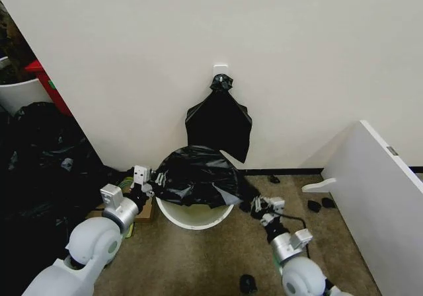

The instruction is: Place the garbage bag over the trash bin.

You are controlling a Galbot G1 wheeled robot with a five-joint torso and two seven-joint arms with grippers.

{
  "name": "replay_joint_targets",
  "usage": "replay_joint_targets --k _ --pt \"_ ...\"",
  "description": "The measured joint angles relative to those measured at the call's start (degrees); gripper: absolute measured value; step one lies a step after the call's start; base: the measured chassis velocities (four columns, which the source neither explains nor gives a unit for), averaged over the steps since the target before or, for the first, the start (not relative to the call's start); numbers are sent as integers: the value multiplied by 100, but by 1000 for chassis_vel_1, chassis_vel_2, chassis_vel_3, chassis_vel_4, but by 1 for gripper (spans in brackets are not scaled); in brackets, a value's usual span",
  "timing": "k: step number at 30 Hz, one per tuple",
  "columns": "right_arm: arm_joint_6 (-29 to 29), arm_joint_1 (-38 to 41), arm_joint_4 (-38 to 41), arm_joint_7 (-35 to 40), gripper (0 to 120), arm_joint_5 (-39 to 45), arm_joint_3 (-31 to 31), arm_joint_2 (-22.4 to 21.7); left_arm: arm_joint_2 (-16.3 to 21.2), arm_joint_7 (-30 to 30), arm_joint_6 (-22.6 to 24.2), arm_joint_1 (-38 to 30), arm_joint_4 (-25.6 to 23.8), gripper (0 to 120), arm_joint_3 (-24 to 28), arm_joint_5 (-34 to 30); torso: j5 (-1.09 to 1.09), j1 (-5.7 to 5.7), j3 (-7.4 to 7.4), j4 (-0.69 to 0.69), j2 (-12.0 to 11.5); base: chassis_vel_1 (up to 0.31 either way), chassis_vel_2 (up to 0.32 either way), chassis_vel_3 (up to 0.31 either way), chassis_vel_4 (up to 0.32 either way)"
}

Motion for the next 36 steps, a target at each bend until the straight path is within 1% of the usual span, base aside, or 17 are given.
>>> replay_joint_targets --k 3,6,7,11,14,15,18,20,21,23,24,25,28,29,31,33,36 --pt "87 94 -170 -193 0 6 -57 119 -81 -25 32 7 -10 2 -46 -160 -1 0 0 1 0 0 0 0 0" --pt "444 131 -511 -889 0 1 -143 196 -220 -213 73 -33 13 2 -164 -515 -1 0 0 0 0 0 0 0 0" --pt "562 137 -655 -1224 0 -7 -186 204 -221 -278 122 -68 39 2 -226 -681 -1 0 0 0 0 0 0 0 0" --pt "726 150 -882 -1702 0 -134 -221 214 -134 -352 167 -148 140 2 -320 -836 -1 0 0 0 0 0 0 0 0" --pt "1032 187 -1316 -1970 0 -821 -169 269 -130 -401 182 -214 303 2 -314 -871 0 0 0 1 0 0 0 0 0" --pt "1032 187 -1316 -1970 0 -821 -169 269 -130 -401 182 -214 303 2 -314 -871 0 0 0 1 0 0 0 0 0" --pt "1438 177 -1519 -2020 14 -1518 -1 196 -287 -423 178 -272 377 1 -165 -723 3 0 0 -1 0 0 0 0 0" --pt "1639 175 -1580 -2164 16 -1657 125 135 -332 -418 175 -285 400 1 -103 -682 -1 0 0 1 0 0 0 0 0" --pt "1878 158 -1674 -2414 22 -1735 330 67 -370 -422 175 -297 441 1 -43 -626 -1 -1 0 -2 0 0 0 0 0" --pt "2214 96 -1790 -3118 31 -1618 739 -92 -404 -433 174 -309 488 1 12 -563 2 -1 0 1 0 0 0 0 0" --pt "2214 96 -1790 -3118 31 -1618 739 -92 -404 -433 174 -309 488 1 12 -563 2 -1 0 1 0 0 0 0 0" --pt "2378 37 -1818 -3727 36 -1407 985 -189 -426 -431 166 -303 494 1 31 -540 -5 0 1 0 0 0 0 0 0" --pt "2505 -76 -1702 -4988 50 -719 1428 -337 -490 -431 141 -191 439 1 -9 -470 2 0 0 0 0 0 0 0 0" --pt "2505 -76 -1702 -4988 50 -719 1428 -337 -490 -431 141 -191 439 1 -9 -470 2 0 0 0 0 0 0 0 0" --pt "2468 -287 -1250 -5335 60 -275 1647 -396 -548 -436 113 -119 401 1 -30 -393 0 0 0 3 0 0 0 0 0" --pt "2440 -358 -1113 -5332 61 -182 1676 -404 -555 -437 103 -112 400 1 -29 -371 1 -1 0 3 0 0 0 0 0" --pt "2246 -664 -387 -4885 77 10 1670 -418 -589 -440 25 -88 400 1 41 -215 0 -1 0 0 0 0 0 0 0"
